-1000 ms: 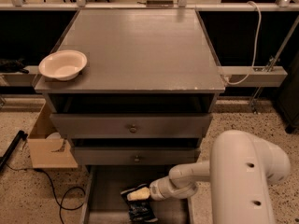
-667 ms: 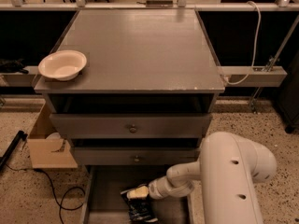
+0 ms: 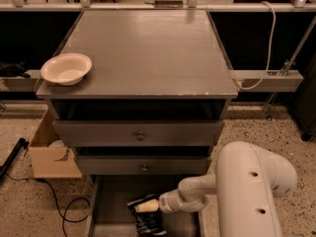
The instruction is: Pick blue chip bag from bottom drawer and place on counter
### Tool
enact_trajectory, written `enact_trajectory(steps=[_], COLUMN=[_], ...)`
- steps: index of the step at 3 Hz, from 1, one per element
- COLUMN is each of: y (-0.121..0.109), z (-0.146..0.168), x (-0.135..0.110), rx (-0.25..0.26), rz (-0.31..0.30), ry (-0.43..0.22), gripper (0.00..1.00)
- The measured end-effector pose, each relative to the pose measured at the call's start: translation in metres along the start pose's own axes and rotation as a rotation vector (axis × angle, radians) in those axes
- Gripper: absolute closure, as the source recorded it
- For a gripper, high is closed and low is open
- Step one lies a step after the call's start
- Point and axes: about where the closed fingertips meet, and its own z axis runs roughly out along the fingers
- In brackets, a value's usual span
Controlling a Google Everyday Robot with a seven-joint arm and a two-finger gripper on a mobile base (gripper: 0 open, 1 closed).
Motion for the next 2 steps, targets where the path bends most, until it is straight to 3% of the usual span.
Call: enact_trajectory(steps=[2], y=[-0.007], z=[0.013], x=[0.025], rx=[0.038], rz=[0.009], ry=[0.018], gripper=[0.00])
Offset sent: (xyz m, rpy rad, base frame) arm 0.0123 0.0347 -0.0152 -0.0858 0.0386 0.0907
